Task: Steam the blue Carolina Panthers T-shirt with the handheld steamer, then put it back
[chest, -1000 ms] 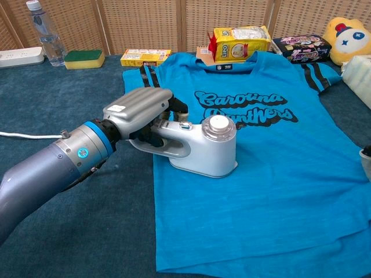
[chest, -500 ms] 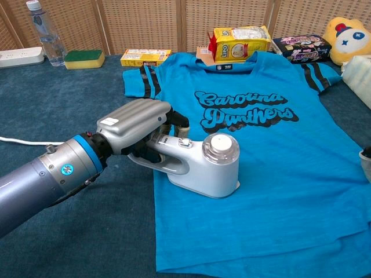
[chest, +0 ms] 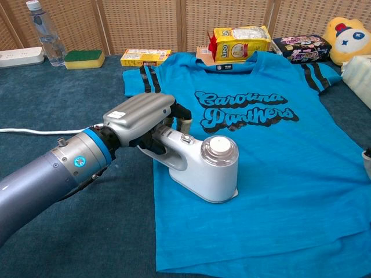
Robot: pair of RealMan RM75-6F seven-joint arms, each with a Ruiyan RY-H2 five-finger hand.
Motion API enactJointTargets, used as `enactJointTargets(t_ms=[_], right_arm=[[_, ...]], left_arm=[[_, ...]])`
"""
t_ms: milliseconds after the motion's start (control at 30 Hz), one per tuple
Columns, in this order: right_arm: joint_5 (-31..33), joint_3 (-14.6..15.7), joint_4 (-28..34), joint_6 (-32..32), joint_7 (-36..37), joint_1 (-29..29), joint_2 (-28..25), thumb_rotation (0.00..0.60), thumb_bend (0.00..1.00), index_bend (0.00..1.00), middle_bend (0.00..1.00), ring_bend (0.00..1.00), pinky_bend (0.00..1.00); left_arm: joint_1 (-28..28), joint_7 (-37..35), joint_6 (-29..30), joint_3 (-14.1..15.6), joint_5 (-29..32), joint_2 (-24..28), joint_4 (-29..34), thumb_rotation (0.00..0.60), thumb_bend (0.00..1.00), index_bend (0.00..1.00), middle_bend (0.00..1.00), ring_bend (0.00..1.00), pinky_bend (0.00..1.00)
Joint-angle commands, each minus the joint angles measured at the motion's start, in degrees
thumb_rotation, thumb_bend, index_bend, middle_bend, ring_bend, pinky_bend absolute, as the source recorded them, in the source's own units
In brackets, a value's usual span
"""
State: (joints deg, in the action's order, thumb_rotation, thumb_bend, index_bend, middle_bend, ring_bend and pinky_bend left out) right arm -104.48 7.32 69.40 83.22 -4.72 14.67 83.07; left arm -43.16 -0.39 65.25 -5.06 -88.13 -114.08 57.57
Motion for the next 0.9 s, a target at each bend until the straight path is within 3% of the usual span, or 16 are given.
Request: enactJointTargets(t_ms=[33, 467, 900], right_arm=[[0.1, 0.0, -0.1, 0.0, 0.1, 0.0, 0.0, 0.6, 0.49, 0.7, 0.63, 0.67, 0.8], [0.6, -0.3, -0.5, -0.4, 0.5, 0.0, 0.1, 0.6, 0.49, 0.71, 0.63, 0.67, 0.8], [0.4, -0.4, -0.6, -0.1, 0.7, 0.0, -0.1, 0.6, 0.49, 0.71, 0.63, 0.68, 0.8]], left_arm=[[-1.2, 0.1, -1.3, -2.0, 1.5, -2.0, -3.0, 0.6, 0.42, 0.6, 0.7, 0.62, 0.57], [-4.5, -1.5, -2.8, -6.6, 4.5, -7.6, -12.4, 0.6, 0.42, 0.6, 0.7, 0.62, 0.57], [-5.2, -2.5, -0.3, -8.8, 5.4, -7.1, -12.0, 0.6, 0.42, 0.6, 0.7, 0.62, 0.57]])
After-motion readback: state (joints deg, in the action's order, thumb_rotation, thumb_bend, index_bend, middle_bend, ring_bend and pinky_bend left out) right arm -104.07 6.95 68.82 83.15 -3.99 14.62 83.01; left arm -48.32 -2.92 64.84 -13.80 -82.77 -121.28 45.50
